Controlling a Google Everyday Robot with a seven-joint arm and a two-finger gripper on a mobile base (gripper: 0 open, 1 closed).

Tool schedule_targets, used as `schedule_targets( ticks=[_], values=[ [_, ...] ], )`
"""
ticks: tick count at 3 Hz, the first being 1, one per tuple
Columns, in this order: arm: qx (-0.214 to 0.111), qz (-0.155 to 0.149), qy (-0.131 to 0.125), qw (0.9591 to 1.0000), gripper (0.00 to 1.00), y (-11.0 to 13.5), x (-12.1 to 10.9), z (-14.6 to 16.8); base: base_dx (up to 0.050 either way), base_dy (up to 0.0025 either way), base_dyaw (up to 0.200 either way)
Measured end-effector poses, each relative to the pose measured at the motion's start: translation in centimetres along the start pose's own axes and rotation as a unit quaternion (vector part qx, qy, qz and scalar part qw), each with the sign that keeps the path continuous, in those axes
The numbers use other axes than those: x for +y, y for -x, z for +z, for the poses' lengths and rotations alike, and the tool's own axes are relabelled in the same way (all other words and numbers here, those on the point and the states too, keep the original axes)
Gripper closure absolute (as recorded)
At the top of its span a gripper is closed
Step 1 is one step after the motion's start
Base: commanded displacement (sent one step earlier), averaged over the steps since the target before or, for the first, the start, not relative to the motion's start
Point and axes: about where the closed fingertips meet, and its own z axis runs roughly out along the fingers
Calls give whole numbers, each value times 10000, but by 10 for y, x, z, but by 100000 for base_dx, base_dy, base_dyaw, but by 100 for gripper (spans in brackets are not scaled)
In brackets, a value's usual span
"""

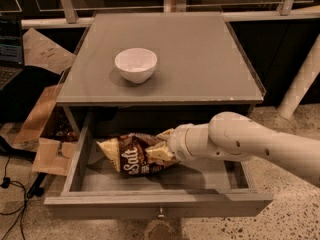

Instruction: Pick brown chip bag from top drawer and place on counter

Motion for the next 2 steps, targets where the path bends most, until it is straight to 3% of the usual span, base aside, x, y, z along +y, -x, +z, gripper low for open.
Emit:
schedule_targets(
  ticks=[1,2],
  values=[
    [0,0,0,10000,100,0,0,0,0,0,0],
    [-117,82,-68,9999,100,1,-1,-6,0,0,0]
  ],
)
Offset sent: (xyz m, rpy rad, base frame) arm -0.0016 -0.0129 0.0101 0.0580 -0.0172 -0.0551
